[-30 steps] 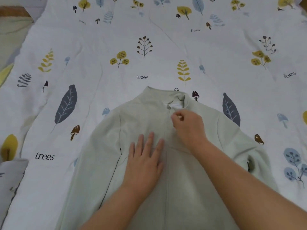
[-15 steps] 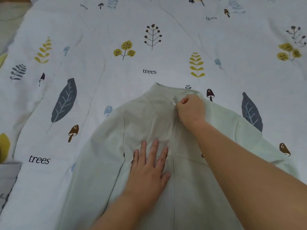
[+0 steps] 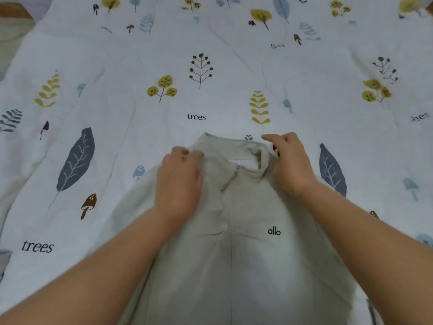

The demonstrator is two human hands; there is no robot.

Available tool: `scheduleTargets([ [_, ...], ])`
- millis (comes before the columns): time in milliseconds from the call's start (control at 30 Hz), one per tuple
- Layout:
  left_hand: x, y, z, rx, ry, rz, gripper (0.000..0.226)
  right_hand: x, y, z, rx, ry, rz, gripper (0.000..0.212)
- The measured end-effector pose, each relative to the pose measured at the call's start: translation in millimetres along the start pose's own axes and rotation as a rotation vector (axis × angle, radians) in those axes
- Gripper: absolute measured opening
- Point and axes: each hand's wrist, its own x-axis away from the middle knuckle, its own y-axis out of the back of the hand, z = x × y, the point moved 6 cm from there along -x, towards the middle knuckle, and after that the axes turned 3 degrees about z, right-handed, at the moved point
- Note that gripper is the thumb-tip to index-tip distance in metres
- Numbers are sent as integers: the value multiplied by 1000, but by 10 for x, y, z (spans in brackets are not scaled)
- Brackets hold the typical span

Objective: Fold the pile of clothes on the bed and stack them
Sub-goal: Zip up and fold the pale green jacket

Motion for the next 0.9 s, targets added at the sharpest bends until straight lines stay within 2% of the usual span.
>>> scheduleTargets([
  [133,-568,-132,51,6,54,173,53,-331,-39,15,59,80,177,36],
  [200,-733,-202,85,36,54,271,41,-441,-32,21,137,93,278,29],
  [267,-836,-217,107,57,36,335,20,-507,-40,-4,114,24,408,23],
  [367,-936,-176,210,93,36,355,16,-531,-33,-154,-157,-247,523,27],
  [433,-981,-143,329,184,108,327,14,-537,-12,-296,-398,-459,462,29],
  [500,-990,-149,411,260,179,316,17,-552,-25,-387,-559,-577,414,32],
  [567,-989,-179,429,267,204,322,18,-538,-55,-407,-661,-619,437,32],
  [633,-983,-187,420,272,207,316,18,-485,-94,-374,-761,-617,546,29],
  [733,-977,-172,406,313,192,299,16,-399,-60,-336,-830,-606,710,35],
  [800,-988,-148,367,329,171,279,14,-436,9,-324,-776,-569,638,29],
  [833,-998,-131,337,323,158,258,13,-509,66,-327,-711,-502,492,24],
  [900,-1017,-90,285,269,140,168,12,-593,239,-296,-546,-367,60,14],
])
